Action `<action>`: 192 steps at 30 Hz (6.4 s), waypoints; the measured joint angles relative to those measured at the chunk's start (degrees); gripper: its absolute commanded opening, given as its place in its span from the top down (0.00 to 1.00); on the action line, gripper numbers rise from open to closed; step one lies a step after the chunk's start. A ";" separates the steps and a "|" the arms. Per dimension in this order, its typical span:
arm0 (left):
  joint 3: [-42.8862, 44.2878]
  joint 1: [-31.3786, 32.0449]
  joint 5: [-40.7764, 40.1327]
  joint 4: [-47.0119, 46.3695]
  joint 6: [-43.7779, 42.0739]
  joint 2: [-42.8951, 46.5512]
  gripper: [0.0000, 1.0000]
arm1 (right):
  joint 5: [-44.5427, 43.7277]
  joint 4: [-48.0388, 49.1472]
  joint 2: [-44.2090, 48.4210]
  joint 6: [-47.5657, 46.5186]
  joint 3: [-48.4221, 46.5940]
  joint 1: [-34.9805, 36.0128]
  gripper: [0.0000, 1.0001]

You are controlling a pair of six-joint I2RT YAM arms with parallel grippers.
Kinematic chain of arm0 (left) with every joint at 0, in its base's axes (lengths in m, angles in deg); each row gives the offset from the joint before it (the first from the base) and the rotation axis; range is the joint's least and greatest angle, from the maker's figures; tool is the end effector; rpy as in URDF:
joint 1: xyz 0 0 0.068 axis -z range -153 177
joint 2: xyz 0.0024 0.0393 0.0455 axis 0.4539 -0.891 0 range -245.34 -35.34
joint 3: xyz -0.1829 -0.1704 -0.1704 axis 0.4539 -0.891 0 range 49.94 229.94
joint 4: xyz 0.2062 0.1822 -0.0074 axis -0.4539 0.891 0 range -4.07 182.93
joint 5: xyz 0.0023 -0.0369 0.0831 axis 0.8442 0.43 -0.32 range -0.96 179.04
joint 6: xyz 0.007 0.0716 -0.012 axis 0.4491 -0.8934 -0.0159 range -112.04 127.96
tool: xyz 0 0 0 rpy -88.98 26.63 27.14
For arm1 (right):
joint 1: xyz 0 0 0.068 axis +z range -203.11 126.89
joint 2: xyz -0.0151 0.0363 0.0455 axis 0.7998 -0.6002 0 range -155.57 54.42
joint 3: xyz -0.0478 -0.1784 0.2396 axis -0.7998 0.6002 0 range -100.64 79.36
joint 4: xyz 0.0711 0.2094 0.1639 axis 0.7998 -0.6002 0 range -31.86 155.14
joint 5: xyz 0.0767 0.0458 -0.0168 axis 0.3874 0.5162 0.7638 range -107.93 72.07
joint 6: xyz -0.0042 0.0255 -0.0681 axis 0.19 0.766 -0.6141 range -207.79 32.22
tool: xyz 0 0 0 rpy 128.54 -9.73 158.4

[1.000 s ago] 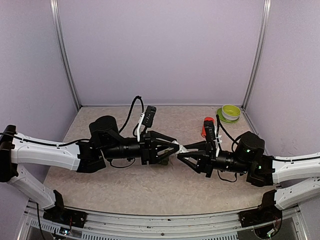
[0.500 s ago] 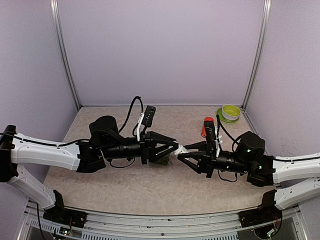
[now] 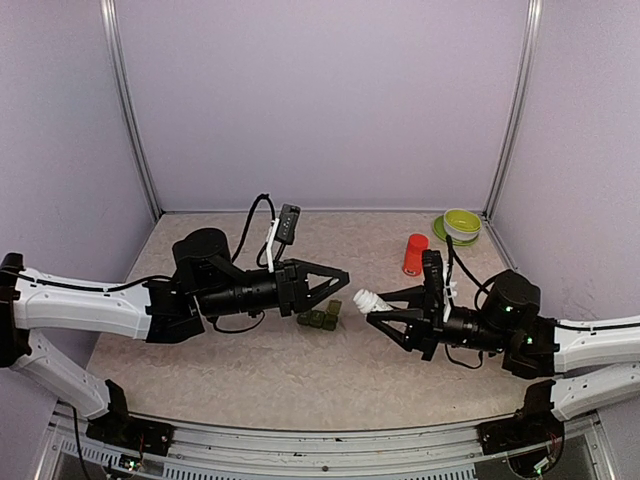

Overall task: Sort the pills into containers
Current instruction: Unscrew the lid of the pill bottle from the pill bottle, then place the lid of the pill bottle at the center of the board, then pour the pill into the compartment of the pill container.

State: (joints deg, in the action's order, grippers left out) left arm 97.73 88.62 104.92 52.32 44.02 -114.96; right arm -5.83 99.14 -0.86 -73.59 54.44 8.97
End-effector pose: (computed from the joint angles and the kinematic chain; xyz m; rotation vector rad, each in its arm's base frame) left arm 0.1524 -0.3172 0.3214 0.6320 1.6483 -1.5177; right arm 0.1009 0.2176 0.2847 -0.8284 1.4127 1.2067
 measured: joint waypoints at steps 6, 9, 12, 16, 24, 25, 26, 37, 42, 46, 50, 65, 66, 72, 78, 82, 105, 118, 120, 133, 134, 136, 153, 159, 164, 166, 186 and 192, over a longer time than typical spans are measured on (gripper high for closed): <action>-0.15 -0.72 -6.73 6.71 -0.72 1.46 0.73 | -1.14 -0.57 1.64 -1.33 1.44 0.00 0.80; -1.55 -1.64 -11.63 10.16 -2.36 2.99 0.72 | -1.81 -1.22 3.37 -1.57 1.86 0.00 0.80; -4.02 -2.49 -17.75 13.40 -4.24 4.61 0.72 | -2.40 -1.68 5.62 -1.92 2.21 0.00 0.80; -8.61 -4.42 -23.89 15.76 -5.95 5.31 0.72 | -3.08 -2.43 7.74 -2.43 2.23 0.00 0.80; -15.61 -10.21 -31.54 16.81 -6.12 1.27 0.69 | -3.13 -3.30 7.89 -2.58 2.29 0.00 0.80; -15.78 -10.38 -32.33 16.79 -6.14 0.28 0.69 | -3.06 -3.30 7.80 -2.58 2.32 0.00 0.80; -15.80 -10.58 -33.07 16.68 -6.14 -0.85 0.69 | -2.95 -3.28 7.72 -2.58 2.34 0.00 0.80; -15.82 -11.87 -36.48 13.16 -5.90 -12.15 0.70 | -2.71 -3.28 7.50 -2.56 3.17 0.00 0.80; -15.93 -12.22 -36.13 11.10 -5.22 -15.93 0.70 | -2.71 -3.26 7.32 -2.56 3.19 0.00 0.80; -15.96 -12.22 -35.69 10.03 -4.92 -17.33 0.69 | -2.69 -3.21 7.10 -2.56 3.26 0.00 0.80; -16.00 -12.22 -35.34 9.29 -4.48 -17.84 0.65 | -2.69 -2.86 7.02 -2.56 3.54 0.00 0.80; -16.04 -12.22 -34.12 8.48 -3.50 -17.33 0.38 | -2.67 -1.01 4.07 -3.08 4.13 -0.02 0.80; -16.00 -12.22 -34.05 8.66 -3.61 -17.07 0.38 | -2.62 -0.81 3.58 -3.26 4.13 -0.04 0.80; -13.81 -12.81 -32.39 10.19 -4.94 -15.39 0.31 | -1.75 1.09 -0.63 -4.15 4.13 -0.74 0.80; -9.68 -15.17 -28.63 10.99 -6.69 -15.43 0.25 | -0.52 3.74 -5.66 -4.74 4.13 -2.38 0.81; -7.37 -16.68 -25.40 11.41 -7.43 -16.44 0.24 | 0.81 5.86 -9.07 -5.03 4.15 -4.55 0.81; 0.15 -17.18 -13.22 16.04 -13.03 -23.63 0.24 | 8.76 10.10 -27.39 -6.01 -1.62 -13.60 0.83; 6.51 -15.34 -13.05 20.90 -16.68 -27.56 0.24 | 8.66 10.23 -36.72 -7.26 -6.40 -15.19 0.83; 6.51 -15.30 -12.92 21.46 -17.03 -27.58 0.24 | 8.52 10.25 -37.94 -7.30 -6.75 -15.34 0.84; 6.51 -15.30 -13.33 21.70 -17.81 -28.24 0.24 | 8.46 10.43 -42.40 -7.08 -8.15 -15.39 0.84; 6.51 -15.30 -13.33 21.70 -17.88 -28.57 0.24 | 8.41 10.40 -42.47 -7.08 -8.39 -15.39 0.84; 6.51 -15.30 -13.25 21.66 -17.86 -29.24 0.24 | 8.39 10.36 -42.66 -7.04 -8.94 -15.39 0.84; 6.84 -15.30 -13.03 19.98 -17.86 -30.21 0.24 | 6.12 7.93 -44.46 -7.10 -10.73 -15.41 0.84; 6.91 -15.30 -12.79 19.87 -17.84 -30.34 0.24 | 5.40 5.97 -45.46 -7.30 -12.09 -15.41 0.85; 6.91 -15.32 -12.63 19.76 -17.62 -30.38 0.24 | 4.83 4.87 -46.34 -7.34 -12.66 -15.41 0.85; 6.91 -15.32 -12.59 19.71 -17.49 -30.40 0.24 | 4.74 4.42 -46.62 -7.37 -12.85 -15.41 0.85; 6.91 -15.58 -11.74 19.47 -17.22 -30.58 0.25 | 4.48 -2.73 -48.87 -7.50 -16.68 -15.41 0.85; 6.91 -15.72 -11.67 19.45 -17.22 -30.60 0.25 | 4.44 -5.86 -48.87 -7.32 -17.49 -15.41 0.86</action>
State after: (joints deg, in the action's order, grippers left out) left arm 104.63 72.91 93.25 71.78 26.79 -145.56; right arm -1.39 93.28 -49.73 -80.91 36.95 -6.44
